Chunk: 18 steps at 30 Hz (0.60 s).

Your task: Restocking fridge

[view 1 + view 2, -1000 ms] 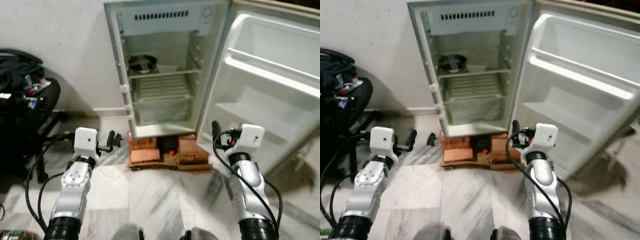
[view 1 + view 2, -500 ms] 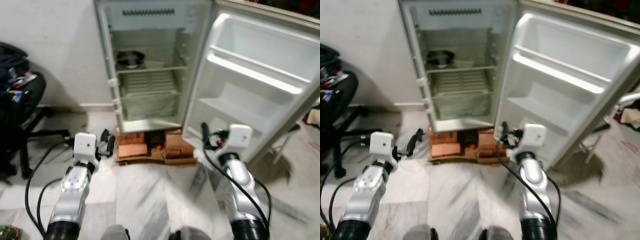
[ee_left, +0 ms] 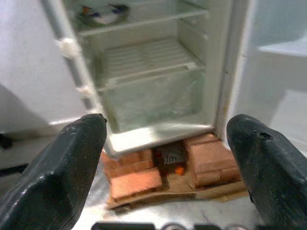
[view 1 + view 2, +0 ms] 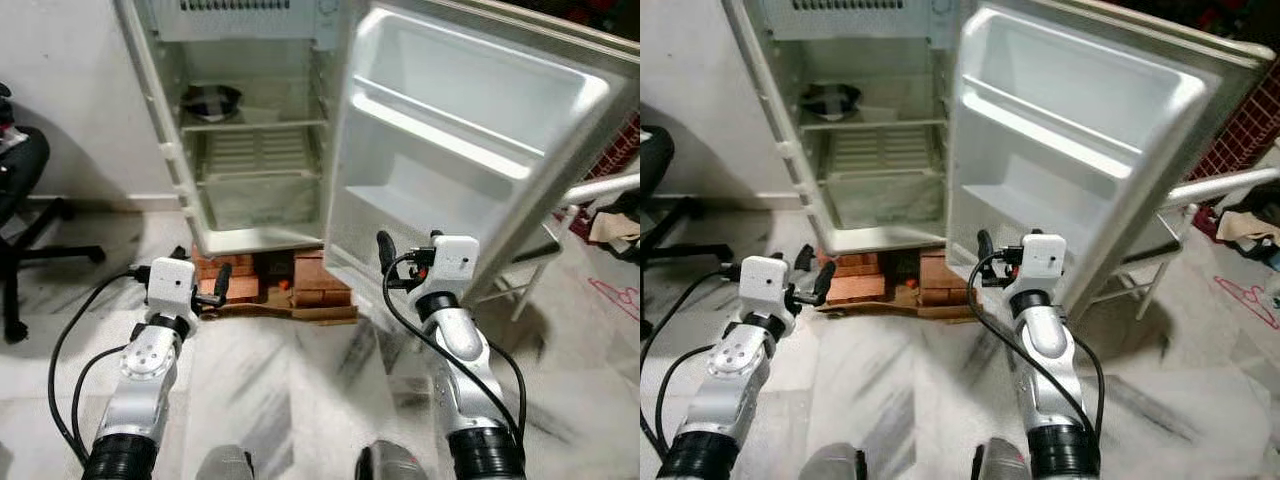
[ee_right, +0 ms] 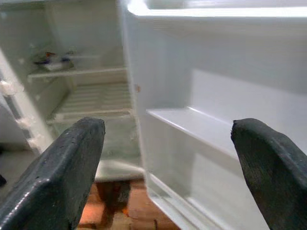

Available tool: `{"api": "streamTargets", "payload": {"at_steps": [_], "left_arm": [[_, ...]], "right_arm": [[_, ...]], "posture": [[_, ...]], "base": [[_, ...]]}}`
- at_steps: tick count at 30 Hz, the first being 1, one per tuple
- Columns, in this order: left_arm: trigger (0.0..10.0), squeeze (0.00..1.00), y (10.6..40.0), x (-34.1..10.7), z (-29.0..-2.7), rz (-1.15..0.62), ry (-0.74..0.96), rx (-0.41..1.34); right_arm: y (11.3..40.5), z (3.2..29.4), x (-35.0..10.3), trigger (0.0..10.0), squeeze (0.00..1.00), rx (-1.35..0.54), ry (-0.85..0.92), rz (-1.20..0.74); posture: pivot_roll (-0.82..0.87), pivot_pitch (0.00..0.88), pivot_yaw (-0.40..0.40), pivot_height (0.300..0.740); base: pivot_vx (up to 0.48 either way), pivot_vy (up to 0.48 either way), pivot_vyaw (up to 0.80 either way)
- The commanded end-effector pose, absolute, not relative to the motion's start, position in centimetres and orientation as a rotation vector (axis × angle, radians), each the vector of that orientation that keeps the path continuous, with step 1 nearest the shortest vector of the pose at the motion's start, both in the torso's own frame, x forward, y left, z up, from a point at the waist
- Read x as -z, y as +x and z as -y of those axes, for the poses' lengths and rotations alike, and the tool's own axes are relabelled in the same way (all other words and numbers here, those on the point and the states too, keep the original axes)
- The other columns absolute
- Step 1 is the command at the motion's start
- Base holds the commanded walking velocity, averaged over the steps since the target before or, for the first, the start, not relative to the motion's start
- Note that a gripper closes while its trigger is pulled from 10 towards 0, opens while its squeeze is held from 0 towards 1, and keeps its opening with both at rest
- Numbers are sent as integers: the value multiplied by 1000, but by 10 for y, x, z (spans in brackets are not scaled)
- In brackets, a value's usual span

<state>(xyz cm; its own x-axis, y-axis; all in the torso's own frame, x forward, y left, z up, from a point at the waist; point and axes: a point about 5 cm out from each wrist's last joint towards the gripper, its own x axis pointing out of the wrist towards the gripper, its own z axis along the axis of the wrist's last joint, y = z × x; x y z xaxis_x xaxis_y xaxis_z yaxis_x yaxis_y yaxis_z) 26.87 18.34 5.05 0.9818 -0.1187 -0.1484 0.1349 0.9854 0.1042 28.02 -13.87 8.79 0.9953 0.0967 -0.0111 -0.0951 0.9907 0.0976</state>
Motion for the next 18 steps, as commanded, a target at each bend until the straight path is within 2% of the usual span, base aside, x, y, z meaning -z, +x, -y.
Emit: {"api": "streamTargets", "payload": {"at_steps": [1,11,16,18], "left_arm": [[10000,0,268,-50,-175,-142,118,156],[10000,0,265,-48,-181,-149,120,142],[10000,0,267,-50,-183,-141,123,142],[10000,0,267,-50,-183,-137,126,143]], "right_arm": [[281,148,-86,10000,0,-83,94,-30],[287,153,-86,10000,0,-93,74,-25],[291,152,-92,10000,0,-102,53,5],[293,152,-95,10000,0,-99,58,13]], "posture": [[40,66,-33,740],[52,61,-45,740],[50,63,-43,740],[47,67,-41,740]], "base": [[0,-480,0],[0,-480,0],[0,-462,739],[289,-379,788]]}}
